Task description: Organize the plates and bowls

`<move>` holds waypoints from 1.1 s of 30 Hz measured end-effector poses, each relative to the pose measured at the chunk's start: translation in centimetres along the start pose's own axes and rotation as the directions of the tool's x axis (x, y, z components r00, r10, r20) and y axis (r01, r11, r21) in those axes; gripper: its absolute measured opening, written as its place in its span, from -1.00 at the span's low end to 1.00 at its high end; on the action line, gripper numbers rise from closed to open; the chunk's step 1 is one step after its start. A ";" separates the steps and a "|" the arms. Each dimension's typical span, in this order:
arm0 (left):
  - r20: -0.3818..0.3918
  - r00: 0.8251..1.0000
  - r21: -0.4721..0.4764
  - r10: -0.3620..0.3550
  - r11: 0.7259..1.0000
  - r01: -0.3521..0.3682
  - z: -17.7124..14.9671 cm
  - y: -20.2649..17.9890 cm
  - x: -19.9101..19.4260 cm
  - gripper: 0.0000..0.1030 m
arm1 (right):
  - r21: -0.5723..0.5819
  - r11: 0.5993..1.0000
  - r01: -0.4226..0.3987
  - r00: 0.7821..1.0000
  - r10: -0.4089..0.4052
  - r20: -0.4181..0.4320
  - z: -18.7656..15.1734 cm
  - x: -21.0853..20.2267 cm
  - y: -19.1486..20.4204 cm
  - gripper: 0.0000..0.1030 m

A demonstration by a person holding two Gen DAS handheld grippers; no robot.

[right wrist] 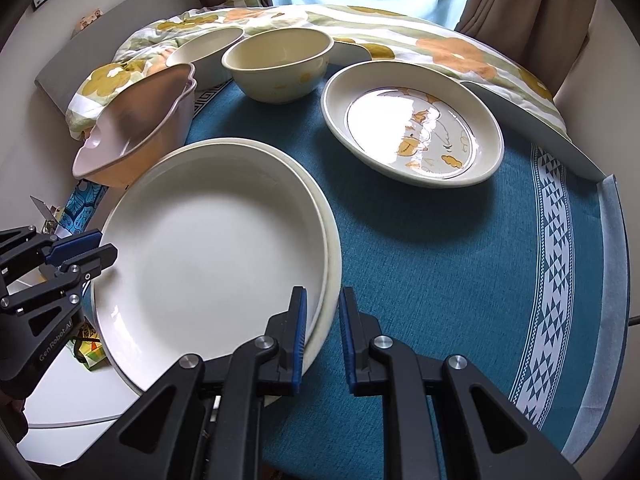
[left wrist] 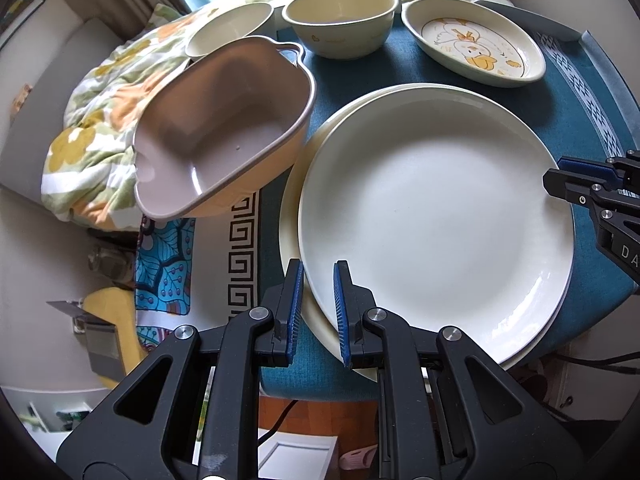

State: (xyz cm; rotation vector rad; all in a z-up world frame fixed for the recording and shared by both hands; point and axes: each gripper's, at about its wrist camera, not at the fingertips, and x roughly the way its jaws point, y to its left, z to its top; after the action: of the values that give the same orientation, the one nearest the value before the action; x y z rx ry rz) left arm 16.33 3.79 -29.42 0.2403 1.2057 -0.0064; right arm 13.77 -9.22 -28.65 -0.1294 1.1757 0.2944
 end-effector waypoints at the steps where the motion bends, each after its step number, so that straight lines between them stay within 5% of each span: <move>1: -0.003 1.000 -0.003 -0.007 1.000 0.007 0.0 0.1 0.0 -0.77 | 0.003 1.000 -0.002 1.000 0.002 -0.002 0.0 0.0 -0.1 -0.71; 6: 0.031 0.998 -0.026 -0.052 0.998 0.053 0.9 1.1 -2.3 -0.76 | 0.062 0.998 -0.032 0.999 0.030 0.040 0.3 -1.7 -1.2 -0.71; 9: 0.126 0.990 -0.021 -0.064 0.998 0.067 2.4 1.4 -5.4 -0.37 | 0.113 0.991 -0.075 0.994 0.066 0.085 1.0 -3.8 -2.6 -0.71; 10: 0.168 0.984 -0.021 -0.064 0.997 0.069 3.1 1.6 -6.5 0.19 | 0.131 0.987 -0.090 0.992 0.077 0.102 1.3 -4.5 -3.1 -0.69; 11: 0.216 0.975 -0.024 -0.057 0.998 0.064 3.7 1.7 -7.6 0.87 | 0.150 0.984 -0.097 0.989 0.078 0.127 1.6 -5.3 -3.8 -0.36; 12: 0.271 0.961 -0.027 -0.049 0.998 0.058 4.3 1.8 -8.8 0.98 | 0.165 0.982 -0.095 0.986 0.070 0.153 1.8 -6.1 -4.5 -0.02; 13: 0.326 0.944 -0.022 -0.057 0.997 0.068 4.9 1.8 -9.9 0.99 | 0.179 0.979 -0.097 0.981 0.064 0.182 2.1 -7.0 -5.1 0.81; 14: 0.349 0.933 -0.009 -0.085 0.995 0.094 5.6 1.8 -10.6 0.99 | 0.192 0.976 -0.106 0.975 0.064 0.214 2.3 -7.9 -5.7 0.99; 19: 0.312 0.907 -0.005 -0.281 0.955 0.298 10.2 1.3 -10.0 0.99 | 0.247 0.966 -0.078 0.972 0.018 0.234 4.0 -11.5 -9.4 0.99; 24: 0.278 0.890 -0.107 -0.360 0.910 0.401 13.4 0.0 -7.2 0.99 | 0.216 0.975 0.043 0.971 -0.091 0.219 6.0 -12.3 -13.2 0.99; 29: 0.231 0.930 -0.178 -0.287 0.927 0.331 15.4 -2.2 -3.7 0.99 | 0.164 0.986 -0.019 0.988 -0.007 0.157 9.0 -8.1 -17.9 0.99; 33: 0.175 0.943 -0.244 -0.284 0.915 0.321 17.2 -3.9 -0.6 0.96 | 0.107 0.989 -0.105 0.990 0.093 0.110 10.9 -3.6 -20.2 0.99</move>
State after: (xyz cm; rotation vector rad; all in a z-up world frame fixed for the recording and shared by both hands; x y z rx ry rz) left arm 31.50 -3.28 -23.81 -0.1862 1.0832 -0.1271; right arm 28.12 -26.32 -22.27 0.0425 1.0932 0.3179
